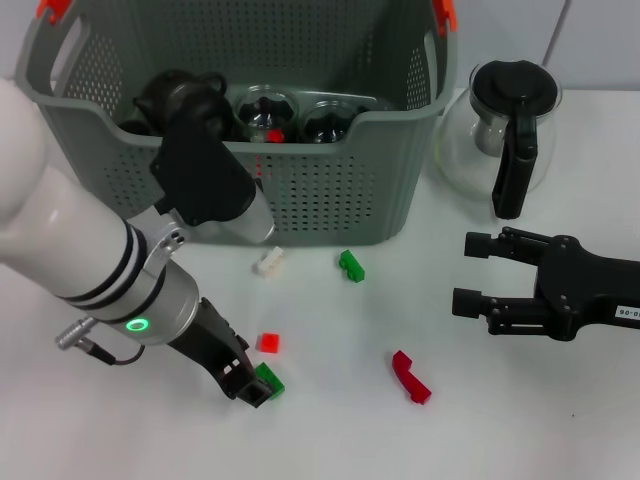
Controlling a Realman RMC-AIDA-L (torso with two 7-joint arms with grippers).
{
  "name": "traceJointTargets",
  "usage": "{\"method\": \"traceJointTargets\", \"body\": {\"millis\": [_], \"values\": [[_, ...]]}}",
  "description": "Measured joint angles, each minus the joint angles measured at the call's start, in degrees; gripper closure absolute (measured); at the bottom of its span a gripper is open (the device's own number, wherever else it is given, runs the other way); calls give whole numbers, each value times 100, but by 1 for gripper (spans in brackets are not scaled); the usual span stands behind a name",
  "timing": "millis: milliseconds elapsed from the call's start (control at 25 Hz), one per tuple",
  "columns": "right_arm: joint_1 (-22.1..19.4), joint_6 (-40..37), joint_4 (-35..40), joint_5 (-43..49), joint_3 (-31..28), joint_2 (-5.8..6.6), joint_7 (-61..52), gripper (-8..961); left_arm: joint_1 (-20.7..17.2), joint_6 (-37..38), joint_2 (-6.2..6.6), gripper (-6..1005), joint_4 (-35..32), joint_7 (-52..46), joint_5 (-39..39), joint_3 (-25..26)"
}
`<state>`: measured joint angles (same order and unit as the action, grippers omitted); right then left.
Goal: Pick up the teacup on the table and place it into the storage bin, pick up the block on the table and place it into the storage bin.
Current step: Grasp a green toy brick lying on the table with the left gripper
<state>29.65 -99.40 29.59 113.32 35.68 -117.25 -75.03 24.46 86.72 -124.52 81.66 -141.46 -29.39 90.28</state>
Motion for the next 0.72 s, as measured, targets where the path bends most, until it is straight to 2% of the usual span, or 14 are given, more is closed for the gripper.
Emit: {"method": "traceJointTargets", "body": {"millis": [360, 720], "values": [[-18, 16, 2, 4, 0, 1, 6, 12, 4, -279, -16, 377, -29, -354, 420, -550], [-15, 29, 3, 0, 0, 1, 7, 12, 13, -253, -20, 379, 38, -563, 458, -670]]}}
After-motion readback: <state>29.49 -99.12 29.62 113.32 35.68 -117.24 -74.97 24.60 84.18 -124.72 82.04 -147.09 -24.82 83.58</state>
